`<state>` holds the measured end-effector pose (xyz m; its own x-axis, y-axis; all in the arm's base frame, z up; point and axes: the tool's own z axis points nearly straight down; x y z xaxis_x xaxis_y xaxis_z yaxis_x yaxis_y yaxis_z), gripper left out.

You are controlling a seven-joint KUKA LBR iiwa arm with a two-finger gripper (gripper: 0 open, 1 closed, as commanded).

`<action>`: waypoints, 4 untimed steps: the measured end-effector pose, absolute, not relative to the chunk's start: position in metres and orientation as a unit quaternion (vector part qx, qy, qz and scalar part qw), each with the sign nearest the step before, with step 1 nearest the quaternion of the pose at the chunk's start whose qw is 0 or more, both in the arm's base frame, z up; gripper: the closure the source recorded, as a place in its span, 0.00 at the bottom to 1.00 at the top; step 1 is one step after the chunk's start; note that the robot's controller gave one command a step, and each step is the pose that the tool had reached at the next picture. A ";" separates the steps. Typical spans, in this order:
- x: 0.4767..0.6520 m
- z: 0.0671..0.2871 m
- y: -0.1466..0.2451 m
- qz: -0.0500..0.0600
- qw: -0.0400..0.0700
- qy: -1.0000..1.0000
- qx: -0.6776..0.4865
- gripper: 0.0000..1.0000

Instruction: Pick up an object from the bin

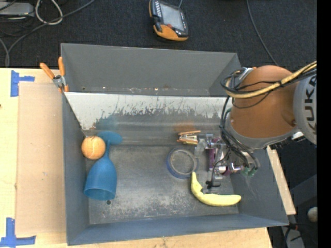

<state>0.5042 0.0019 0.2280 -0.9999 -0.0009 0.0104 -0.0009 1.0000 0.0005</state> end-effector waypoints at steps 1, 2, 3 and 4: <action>0.506 0.232 0.002 0.000 0.001 -1.000 0.000 0.00; 0.509 0.088 -0.066 -0.001 0.001 -0.999 -0.047 0.00; 0.503 0.138 -0.068 -0.002 -0.002 -0.983 -0.184 0.00; 0.505 0.068 -0.069 -0.001 0.007 -0.997 -0.070 0.00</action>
Offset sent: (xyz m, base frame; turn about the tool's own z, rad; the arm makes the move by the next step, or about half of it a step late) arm 0.0046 -0.0771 -0.1580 0.1056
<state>0.5047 -0.0686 0.0676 -0.9900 0.1405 0.0135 0.1406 0.9901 0.0006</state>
